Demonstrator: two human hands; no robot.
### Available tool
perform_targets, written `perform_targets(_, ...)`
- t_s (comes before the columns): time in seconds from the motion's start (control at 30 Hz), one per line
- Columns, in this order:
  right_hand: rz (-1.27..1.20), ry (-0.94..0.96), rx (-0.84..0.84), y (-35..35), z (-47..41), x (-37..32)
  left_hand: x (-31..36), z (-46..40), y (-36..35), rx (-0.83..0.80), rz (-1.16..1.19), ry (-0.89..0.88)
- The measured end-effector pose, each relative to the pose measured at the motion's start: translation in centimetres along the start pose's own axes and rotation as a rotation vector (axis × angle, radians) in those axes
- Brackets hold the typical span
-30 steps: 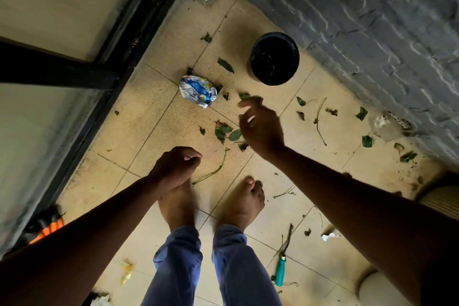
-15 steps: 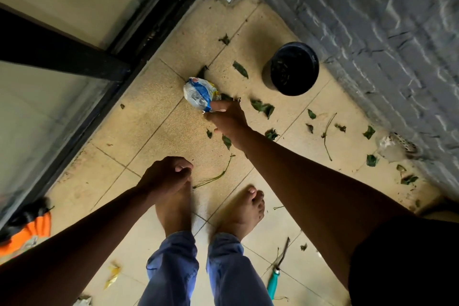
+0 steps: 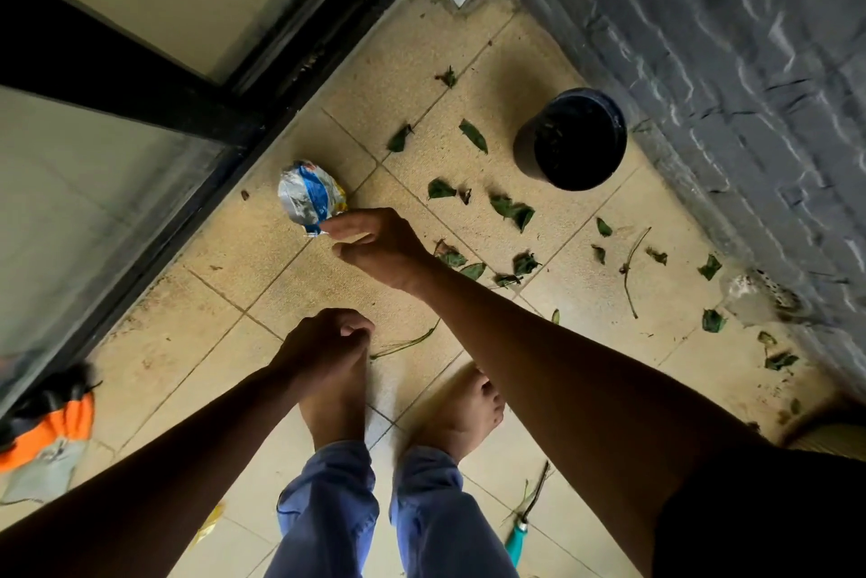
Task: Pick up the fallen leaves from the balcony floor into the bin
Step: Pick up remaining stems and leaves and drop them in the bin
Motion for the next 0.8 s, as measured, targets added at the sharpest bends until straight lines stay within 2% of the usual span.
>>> perform_targets(0.17,0.511,-0.031,0.442,6.2,-0.3,-0.1,-1.7,0.3,0.6,0.101,0.191,0.024)
perform_targets(0.23,0.775,0.020,0.553,7.7,-1.0,-0.7,-1.9,0.4,0.5,0.017,0.199,0.034)
perform_targets(0.3,0.977,0.071,0.478,7.4,-2.7,-0.8,-2.4,0.7,0.6,-0.017,0.181,0.053)
perform_targets(0.43,1.277,0.081,0.176,6.3,-5.2,0.6,-4.4,1.4,1.0,-0.026,0.156,0.089)
perform_targets(0.67,1.373,0.140,0.252,6.3,-2.0,2.6,-6.2,3.0,0.6,-0.021,0.168,0.173)
perform_targets(0.8,1.362,0.179,0.224,5.8,-0.2,4.2,-6.1,2.6,-0.2,-0.023,0.212,0.173)
Point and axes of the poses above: each hand's wrist, its own z-axis away from the middle knuckle, its own y-axis out of the back of the hand, x = y × z, the point moved 9 cm from there along -z, towards the middle knuckle, and after that the axes turned 14 degrees about z, right-handed, at the moved point
